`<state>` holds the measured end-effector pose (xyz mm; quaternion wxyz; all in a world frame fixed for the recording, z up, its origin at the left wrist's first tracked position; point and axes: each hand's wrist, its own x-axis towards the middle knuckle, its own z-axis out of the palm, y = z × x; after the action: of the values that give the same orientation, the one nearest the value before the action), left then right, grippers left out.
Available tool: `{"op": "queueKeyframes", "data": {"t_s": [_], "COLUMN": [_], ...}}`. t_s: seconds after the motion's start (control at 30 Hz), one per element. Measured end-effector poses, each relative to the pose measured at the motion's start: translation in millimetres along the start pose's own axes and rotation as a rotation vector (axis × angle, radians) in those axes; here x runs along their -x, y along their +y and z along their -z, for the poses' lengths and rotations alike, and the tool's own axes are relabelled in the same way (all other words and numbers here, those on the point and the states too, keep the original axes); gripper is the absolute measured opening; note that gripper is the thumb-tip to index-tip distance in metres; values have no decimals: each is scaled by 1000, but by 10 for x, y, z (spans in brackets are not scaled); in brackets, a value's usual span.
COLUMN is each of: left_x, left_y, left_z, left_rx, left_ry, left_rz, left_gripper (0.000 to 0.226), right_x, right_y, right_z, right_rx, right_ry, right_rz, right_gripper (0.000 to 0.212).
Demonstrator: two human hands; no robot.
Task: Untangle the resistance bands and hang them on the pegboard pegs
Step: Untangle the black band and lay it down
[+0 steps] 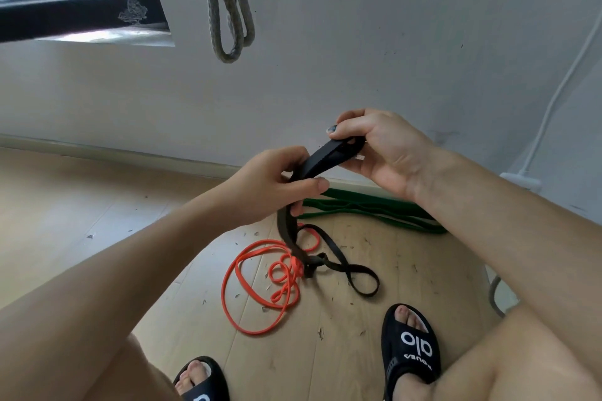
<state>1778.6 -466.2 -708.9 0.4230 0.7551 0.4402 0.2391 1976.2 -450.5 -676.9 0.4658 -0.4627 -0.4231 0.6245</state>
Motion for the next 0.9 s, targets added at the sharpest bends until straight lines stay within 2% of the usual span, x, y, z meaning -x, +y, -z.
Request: {"op": "queueKeyframes", "data": {"t_s": [0.07, 0.17, 0.23, 0.3, 0.4, 0.47, 0.53, 0.63, 0.7, 0.8, 0.9], "left_x": [17, 38, 46, 39, 22, 16, 15, 28, 48, 58, 57], "left_y": [17, 34, 39, 40, 52, 76, 93, 100, 105, 98, 57], "left_z": [37, 61, 45, 17, -7, -36, -74, -73, -45, -35, -24], "left_rx": [-56, -92, -105, -111, -156, -179, -180, -134, -38, 57, 33], "left_ry": [18, 19, 14, 1, -11, -16, -1, 58, 28, -2, -38], "left_rz": [-6, -14, -13, -10, -7, -16, -28, -23, -33, -48, -30], "left_gripper": [13, 13, 13, 12, 14, 16, 17, 22, 11, 9, 29], "right_x": [-5, -37, -60, -57, 22, 98, 142, 138, 96, 51, 67], "right_y": [26, 77, 112, 142, 94, 33, 52, 158, 178, 155, 111], "right_z": [35, 58, 73, 87, -5, -154, -281, -314, -270, -244, -241], "right_rx": [34, 143, 299, 591, 1043, 1124, 1195, 1224, 1104, 1071, 1104], "right_ry": [41, 74, 53, 23, 30, 17, -68, -189, -156, -116, -118], "right_rz": [-26, -15, -2, 57, 388, 637, 716, 482, 340, 307, 351], "right_gripper": [16, 27, 34, 33, 33, 34, 31, 25, 27, 28, 29]}}
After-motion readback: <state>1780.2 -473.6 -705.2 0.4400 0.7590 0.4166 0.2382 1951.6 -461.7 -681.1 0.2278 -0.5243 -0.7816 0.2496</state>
